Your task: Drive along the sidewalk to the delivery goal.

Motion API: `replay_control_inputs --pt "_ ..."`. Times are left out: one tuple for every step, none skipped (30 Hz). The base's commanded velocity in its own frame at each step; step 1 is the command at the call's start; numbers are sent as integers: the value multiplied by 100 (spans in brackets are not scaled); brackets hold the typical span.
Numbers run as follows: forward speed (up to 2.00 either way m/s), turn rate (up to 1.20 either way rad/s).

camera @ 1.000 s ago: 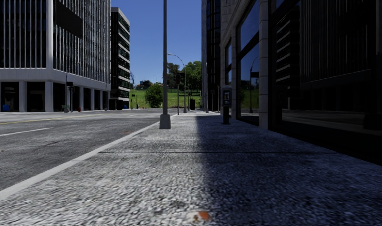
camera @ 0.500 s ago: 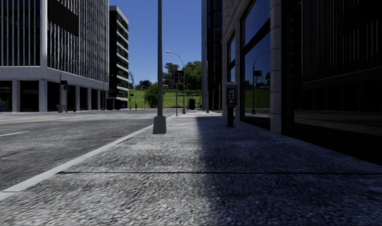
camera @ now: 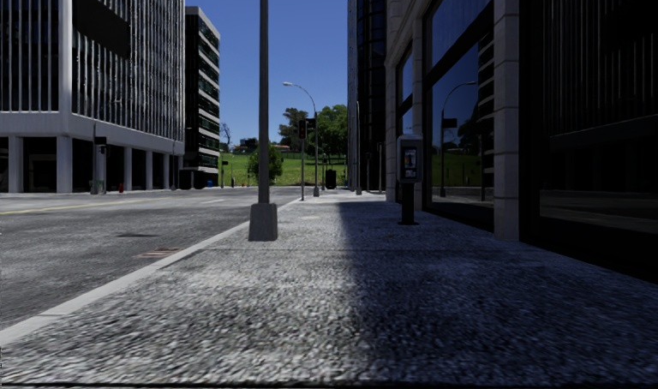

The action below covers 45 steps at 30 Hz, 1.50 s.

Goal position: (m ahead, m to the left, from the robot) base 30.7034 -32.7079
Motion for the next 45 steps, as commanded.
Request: replay_control_inputs --pt "200 0" --pt "200 0" --pt "200 0" --pt "200 0" --pt "200 0" --pt "200 0" --pt "200 0" --pt "200 0" --pt "200 0" --pt "200 0" --pt "200 0" --pt "200 0" --pt "200 0" --pt "200 0" --pt "200 0" --pt "200 0" --pt "200 0" --pt "200 0" --pt "200 0" --pt "200 0" --pt "200 0" --pt "200 0" --pt "200 0" --pt "200 0" --pt "200 0" --pt "200 0" --pt "200 0" --pt "200 0" --pt "200 0" --pt "200 0" --pt "200 0" --pt "200 0" --pt "200 0" --pt "200 0" --pt "200 0" --pt "200 0" --pt "200 0" --pt "200 0" --pt "200 0" --pt "200 0" --pt "200 0" --pt "200 0" --pt "200 0" --pt "200 0" --pt "200 0"
